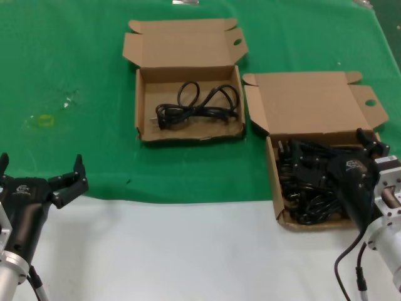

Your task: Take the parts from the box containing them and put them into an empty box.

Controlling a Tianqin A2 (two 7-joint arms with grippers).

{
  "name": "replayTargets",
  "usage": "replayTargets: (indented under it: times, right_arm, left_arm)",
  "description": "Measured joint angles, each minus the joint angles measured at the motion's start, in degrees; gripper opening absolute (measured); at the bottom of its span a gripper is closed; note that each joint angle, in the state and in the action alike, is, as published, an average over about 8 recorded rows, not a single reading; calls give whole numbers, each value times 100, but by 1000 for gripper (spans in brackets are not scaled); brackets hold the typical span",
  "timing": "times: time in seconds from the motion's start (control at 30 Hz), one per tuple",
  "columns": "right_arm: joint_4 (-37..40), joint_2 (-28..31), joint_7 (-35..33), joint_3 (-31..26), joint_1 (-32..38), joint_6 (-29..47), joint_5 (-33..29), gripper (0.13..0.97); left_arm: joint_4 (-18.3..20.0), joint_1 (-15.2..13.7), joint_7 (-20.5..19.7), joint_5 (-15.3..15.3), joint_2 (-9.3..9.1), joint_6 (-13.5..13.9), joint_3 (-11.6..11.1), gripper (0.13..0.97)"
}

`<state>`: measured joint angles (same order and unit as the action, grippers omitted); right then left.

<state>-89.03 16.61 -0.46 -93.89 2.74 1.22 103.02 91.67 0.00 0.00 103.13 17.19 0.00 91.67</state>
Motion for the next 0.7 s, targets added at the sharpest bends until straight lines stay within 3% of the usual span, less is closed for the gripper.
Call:
replayTargets:
  times: [0.7]
  right_arm:
    - [0,0,0,0,0,0,0,966]
  left_arm:
    - [0,0,0,0,0,0,0,966]
